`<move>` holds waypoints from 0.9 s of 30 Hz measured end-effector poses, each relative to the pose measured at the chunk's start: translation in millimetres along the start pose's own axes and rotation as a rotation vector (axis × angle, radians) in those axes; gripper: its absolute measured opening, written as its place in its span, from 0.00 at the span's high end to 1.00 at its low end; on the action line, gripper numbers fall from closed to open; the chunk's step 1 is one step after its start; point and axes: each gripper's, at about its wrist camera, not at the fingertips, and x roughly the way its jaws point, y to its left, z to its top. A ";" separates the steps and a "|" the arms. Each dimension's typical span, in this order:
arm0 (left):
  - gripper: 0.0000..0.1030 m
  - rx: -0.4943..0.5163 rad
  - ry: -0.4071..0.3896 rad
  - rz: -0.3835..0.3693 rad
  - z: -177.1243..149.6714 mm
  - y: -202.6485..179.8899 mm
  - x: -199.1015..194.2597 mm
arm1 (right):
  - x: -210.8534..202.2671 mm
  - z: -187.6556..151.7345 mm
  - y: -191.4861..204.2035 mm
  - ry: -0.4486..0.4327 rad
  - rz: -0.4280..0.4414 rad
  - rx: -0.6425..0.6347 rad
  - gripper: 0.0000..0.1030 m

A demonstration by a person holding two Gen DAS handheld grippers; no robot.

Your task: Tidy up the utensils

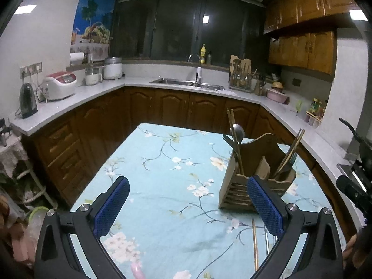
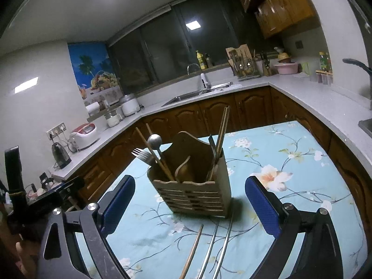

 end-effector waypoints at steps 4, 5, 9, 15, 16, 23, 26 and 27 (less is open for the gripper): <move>0.01 0.022 -0.028 -0.001 -10.8 -1.3 -17.8 | -13.4 -4.4 6.3 -0.021 -0.006 -0.013 0.06; 0.01 0.032 -0.038 0.002 -13.6 -2.1 -23.5 | -18.0 -6.2 8.8 -0.031 -0.007 -0.022 0.06; 0.01 0.059 -0.077 0.012 -30.2 -2.3 -41.0 | -38.3 -15.0 19.1 -0.093 -0.035 -0.080 0.04; 0.01 0.055 -0.110 0.003 -62.0 1.8 -58.1 | -61.3 -35.6 24.7 -0.186 -0.089 -0.133 0.01; 0.01 0.057 -0.112 0.006 -67.5 2.1 -60.4 | -63.4 -39.9 25.7 -0.193 -0.095 -0.146 0.01; 0.01 0.071 -0.115 0.013 -91.3 5.7 -69.4 | -67.3 -66.6 24.8 -0.177 -0.140 -0.180 0.01; 0.01 0.077 -0.116 0.014 -96.9 6.0 -73.3 | -69.0 -75.6 21.0 -0.172 -0.156 -0.167 0.01; 0.01 0.075 -0.118 0.012 -97.9 6.2 -74.1 | -69.9 -77.4 19.0 -0.172 -0.157 -0.158 0.01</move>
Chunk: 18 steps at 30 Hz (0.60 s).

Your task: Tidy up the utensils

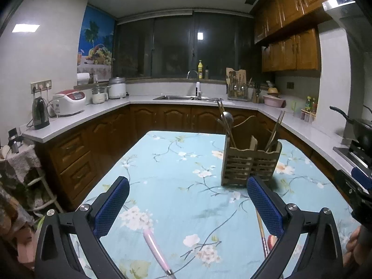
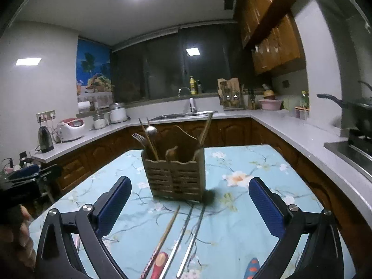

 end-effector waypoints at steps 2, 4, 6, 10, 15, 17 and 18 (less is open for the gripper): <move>0.01 0.005 -0.001 -0.002 -2.6 -1.1 -1.5 | -1.8 -1.8 -2.2 0.001 -0.002 0.010 0.01; 0.01 0.015 0.002 0.003 -4.5 -3.2 -3.7 | -4.1 -2.7 -2.6 -0.003 -0.002 0.013 0.01; 0.01 0.020 -0.001 0.006 -4.9 -5.1 -6.3 | -6.8 -2.5 -1.7 -0.005 0.001 0.014 0.01; 0.01 0.027 -0.010 0.005 -4.3 -8.8 -11.8 | -9.8 -2.8 -0.1 -0.008 0.010 0.011 0.01; 0.01 0.030 -0.012 0.001 -4.1 -10.1 -14.7 | -11.7 -1.0 4.0 -0.010 0.015 -0.005 0.01; 0.01 0.031 -0.011 0.002 -4.3 -10.3 -15.3 | -11.4 -0.2 4.6 -0.009 0.016 -0.007 0.01; 0.01 0.031 -0.007 -0.002 -4.3 -10.6 -14.7 | -11.3 0.1 4.3 -0.009 0.016 -0.006 0.01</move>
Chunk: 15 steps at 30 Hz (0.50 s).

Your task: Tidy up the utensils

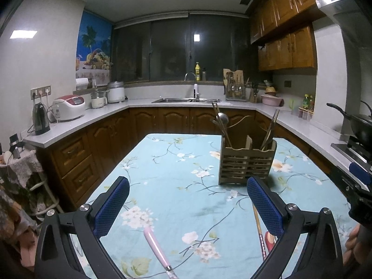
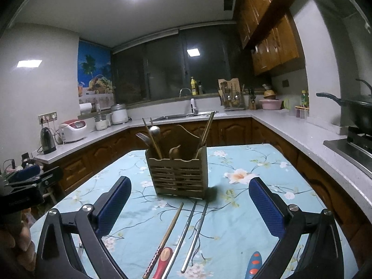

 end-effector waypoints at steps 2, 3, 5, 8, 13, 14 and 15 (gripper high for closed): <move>0.01 -0.003 0.006 -0.006 0.7 -0.3 -0.5 | -0.3 0.4 -0.6 -0.001 -0.002 0.004 0.01; 0.01 -0.004 0.005 -0.006 0.9 -0.2 -1.1 | 0.1 0.3 -0.9 -0.001 -0.002 0.006 0.01; 0.01 0.000 0.002 -0.003 1.3 -0.5 -2.1 | 0.2 0.9 -1.8 -0.001 -0.004 0.009 0.01; 0.01 0.001 0.002 0.000 1.9 -0.5 -2.1 | -0.1 1.1 -2.4 -0.001 -0.006 0.009 0.01; 0.01 0.000 0.005 -0.004 1.0 -1.4 -1.1 | -0.4 0.3 -3.9 0.006 -0.007 0.010 0.01; 0.01 -0.002 0.004 -0.004 0.9 -1.9 -1.1 | 0.0 0.8 -3.8 0.005 -0.008 0.009 0.01; 0.01 -0.001 0.004 -0.005 1.1 -1.8 -0.6 | -0.1 0.8 -3.9 0.005 -0.009 0.009 0.01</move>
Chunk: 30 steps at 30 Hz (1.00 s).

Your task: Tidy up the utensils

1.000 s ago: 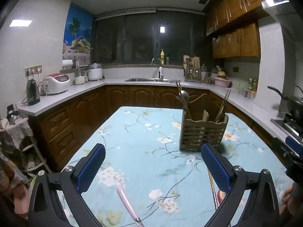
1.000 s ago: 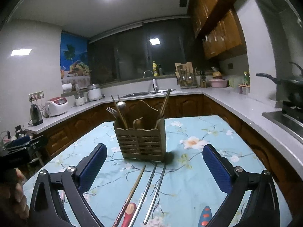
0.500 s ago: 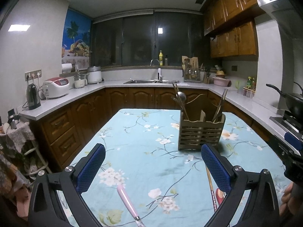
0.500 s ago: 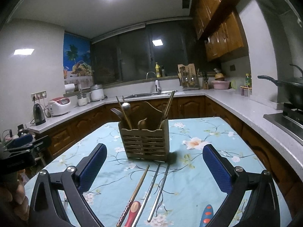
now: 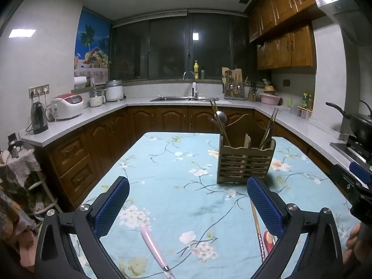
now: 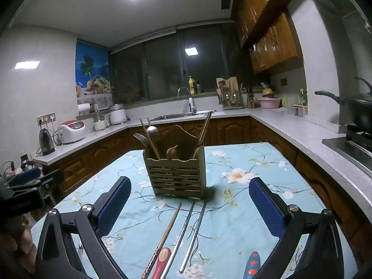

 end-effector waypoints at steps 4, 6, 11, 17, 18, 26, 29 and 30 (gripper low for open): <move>0.01 0.002 0.001 0.000 -0.1 -0.2 0.4 | 0.1 -0.3 0.1 -0.001 0.001 0.001 0.01; 0.01 0.001 0.000 0.001 -0.5 -0.9 -0.4 | 0.1 -0.4 0.1 0.001 0.000 0.001 0.01; 0.01 0.002 0.000 0.001 -0.6 -1.1 -0.4 | -0.4 -0.4 0.3 -0.001 0.002 0.002 0.01; 0.01 0.006 -0.004 0.000 0.3 -2.7 0.4 | -0.1 -0.1 0.6 -0.001 0.002 0.002 0.01; 0.01 0.006 -0.004 0.001 0.6 -2.7 1.0 | 0.0 -0.1 0.8 0.000 0.001 0.002 0.01; 0.01 0.008 -0.010 0.005 0.3 -5.1 2.0 | -1.0 0.0 1.2 -0.001 0.003 0.001 0.01; 0.01 0.009 -0.013 0.006 0.8 -4.8 2.5 | -0.6 0.5 2.1 0.000 0.004 -0.003 0.01; 0.01 0.009 -0.013 0.006 0.5 -5.1 2.7 | -0.6 0.8 2.4 0.000 0.004 -0.003 0.01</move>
